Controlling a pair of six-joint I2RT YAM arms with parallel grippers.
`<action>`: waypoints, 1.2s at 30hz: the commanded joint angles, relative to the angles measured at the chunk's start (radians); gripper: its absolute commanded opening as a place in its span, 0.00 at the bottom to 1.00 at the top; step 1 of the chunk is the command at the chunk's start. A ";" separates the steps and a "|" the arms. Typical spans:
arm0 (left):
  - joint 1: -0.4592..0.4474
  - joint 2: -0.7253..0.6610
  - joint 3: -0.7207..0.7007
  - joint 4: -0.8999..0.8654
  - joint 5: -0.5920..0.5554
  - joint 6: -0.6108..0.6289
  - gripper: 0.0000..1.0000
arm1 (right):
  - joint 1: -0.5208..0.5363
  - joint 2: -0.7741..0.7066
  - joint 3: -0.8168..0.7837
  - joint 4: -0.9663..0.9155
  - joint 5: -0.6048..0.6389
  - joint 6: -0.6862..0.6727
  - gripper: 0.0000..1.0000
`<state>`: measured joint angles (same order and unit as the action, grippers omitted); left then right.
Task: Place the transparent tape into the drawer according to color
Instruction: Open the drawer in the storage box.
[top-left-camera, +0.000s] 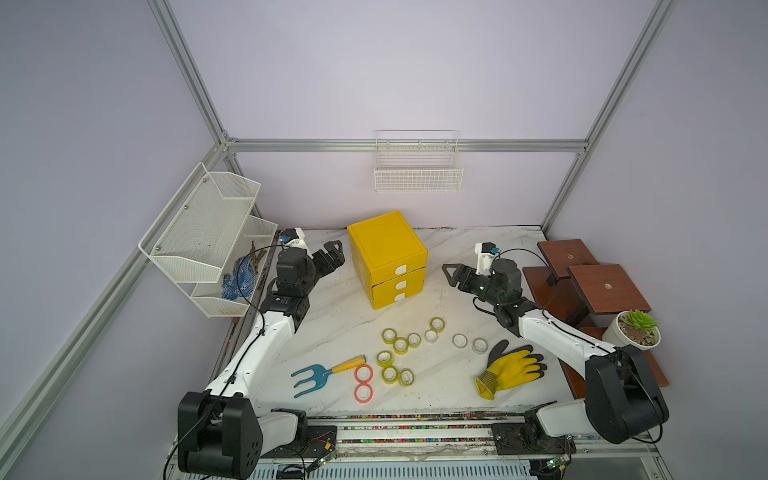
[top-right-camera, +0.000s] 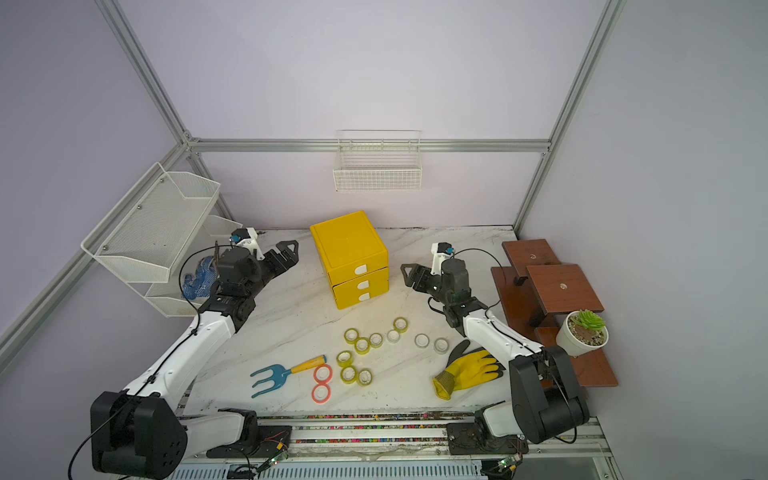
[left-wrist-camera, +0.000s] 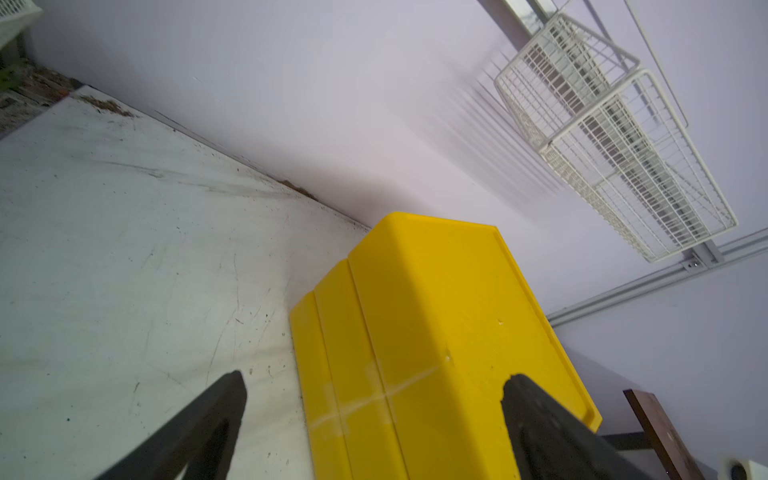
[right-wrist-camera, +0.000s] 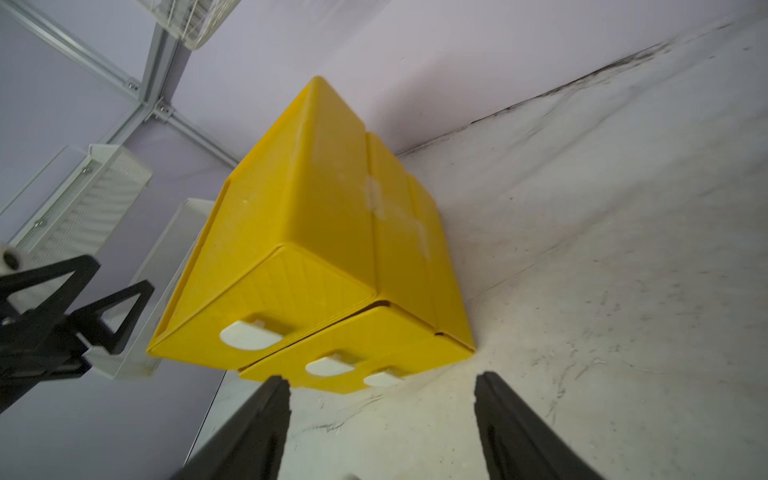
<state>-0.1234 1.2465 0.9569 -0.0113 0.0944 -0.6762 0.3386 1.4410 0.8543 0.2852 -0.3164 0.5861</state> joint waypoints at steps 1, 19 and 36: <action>-0.025 0.012 0.061 -0.051 0.060 0.032 1.00 | 0.013 0.042 0.054 -0.020 -0.014 -0.016 0.72; -0.081 0.069 0.102 -0.116 0.045 0.076 1.00 | 0.033 0.277 0.256 -0.036 0.034 -0.002 0.57; -0.110 0.156 0.241 -0.153 0.082 0.144 1.00 | 0.033 0.216 0.288 -0.132 0.305 0.141 0.61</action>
<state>-0.2260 1.3949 1.1404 -0.1722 0.1539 -0.5777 0.3695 1.7317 1.1793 0.1505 -0.0608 0.6765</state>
